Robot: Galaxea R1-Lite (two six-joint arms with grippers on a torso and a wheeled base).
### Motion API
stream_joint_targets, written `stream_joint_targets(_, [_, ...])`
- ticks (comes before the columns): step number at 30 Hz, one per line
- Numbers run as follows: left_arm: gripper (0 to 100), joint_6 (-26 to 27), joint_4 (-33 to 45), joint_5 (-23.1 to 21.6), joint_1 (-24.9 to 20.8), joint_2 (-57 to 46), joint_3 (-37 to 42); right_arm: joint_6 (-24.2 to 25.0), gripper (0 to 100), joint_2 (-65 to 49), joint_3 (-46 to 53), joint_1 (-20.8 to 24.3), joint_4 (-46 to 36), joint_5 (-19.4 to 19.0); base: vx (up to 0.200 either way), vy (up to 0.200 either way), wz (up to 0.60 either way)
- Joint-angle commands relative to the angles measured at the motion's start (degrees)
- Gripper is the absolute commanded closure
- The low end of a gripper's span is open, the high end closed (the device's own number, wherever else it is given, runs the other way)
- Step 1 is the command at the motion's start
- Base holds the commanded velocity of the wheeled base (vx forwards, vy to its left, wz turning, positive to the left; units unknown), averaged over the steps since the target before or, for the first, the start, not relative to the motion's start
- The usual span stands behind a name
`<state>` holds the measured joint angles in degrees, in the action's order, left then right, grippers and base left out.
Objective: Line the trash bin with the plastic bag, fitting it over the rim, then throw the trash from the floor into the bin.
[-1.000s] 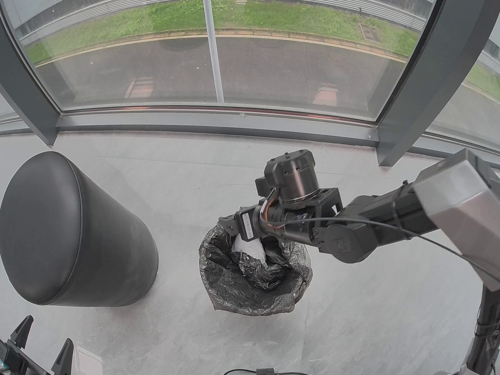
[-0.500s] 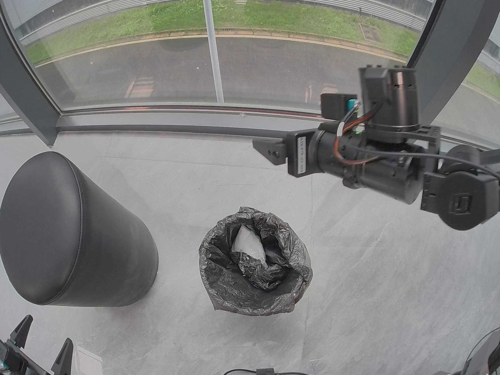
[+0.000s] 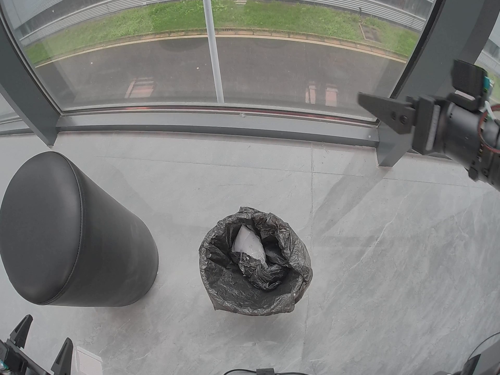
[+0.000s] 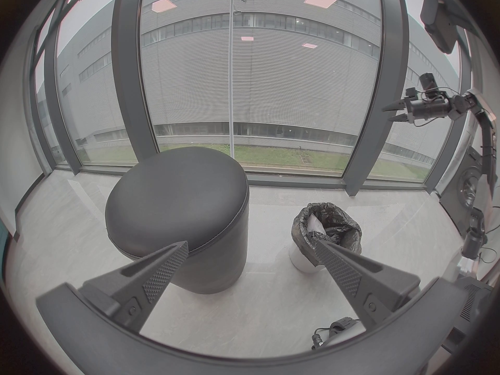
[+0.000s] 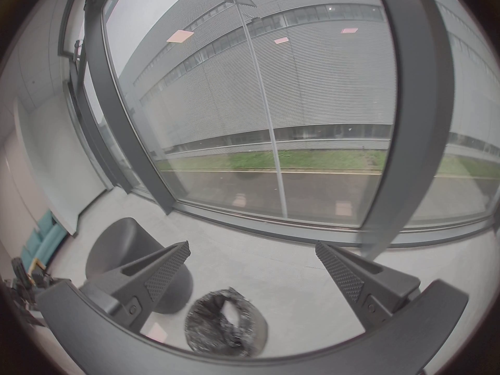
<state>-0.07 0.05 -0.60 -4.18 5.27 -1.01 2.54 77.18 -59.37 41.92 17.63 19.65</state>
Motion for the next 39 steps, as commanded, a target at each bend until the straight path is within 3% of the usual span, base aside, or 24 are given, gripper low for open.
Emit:
stream_joint_targets(1, [0, 0.0, 0.0, 0.1, 2.2, -1.6, 1.0, -4.0, 0, -16.4, 11.7, -4.8, -0.4, 6.5, 0.0, 0.0, 0.0])
stream_joint_targets(6, [0, 0.2, 0.3, 0.1, 4.3, -5.3, 0.9, -5.8, 0, -24.6, 16.7, -10.8, -1.1, 7.6, 0.0, 0.0, 0.0])
stream_joint_targets(7, [0, 0.0, 0.0, 0.1, 4.3, -5.3, 1.0, -6.6, 0, -28.9, 19.2, -15.6, -2.3, 7.7, 0.0, 0.0, 0.0])
stream_joint_targets(9, [0, 0.0, 0.0, 0.1, 4.3, -5.3, 1.0, -7.4, 0, -33.4, 21.0, -19.9, -3.5, 7.6, 0.0, 0.0, 0.0])
stream_joint_targets(11, [0, 0.0, 0.0, 0.1, 4.3, -5.3, 1.0, -7.5, 0, -34.4, 21.4, -20.6, -3.7, 7.6, 0.0, 0.0, 0.0])
stream_joint_targets(12, [0, 0.0, -0.1, 0.1, 4.3, -5.3, 1.0, -7.5, 0, -40.4, 23.5, -24.3, -6.2, 7.6, 0.0, 0.0, 0.0])
stream_joint_targets(18, [0, 0.1, -1.0, 0.1, 4.3, -5.3, 1.0, -7.6, 0, -53.5, 28.5, -31.5, -13.1, 6.9, 0.0, 0.0, 0.0])
stream_joint_targets(29, [0, 0.2, -1.1, 0.1, 4.3, -5.3, 1.0, -7.6, 0, -73.7, 29.3, -39.6, -29.0, 7.0, 0.0, 0.0, 0.0])
stream_joint_targets(30, [0, 0.2, -1.1, 0.1, 4.3, -5.3, 1.0, -7.7, 0, -76.4, 29.3, -41.9, -31.5, 6.8, 0.0, 0.0, 0.0])
stream_joint_targets(39, [0, 0.2, -1.1, 0.1, 4.3, -5.3, 1.0, -3.9, 0, -77.2, 31.7, -41.8, -33.9, 7.3, 0.0, 0.0, 0.0])
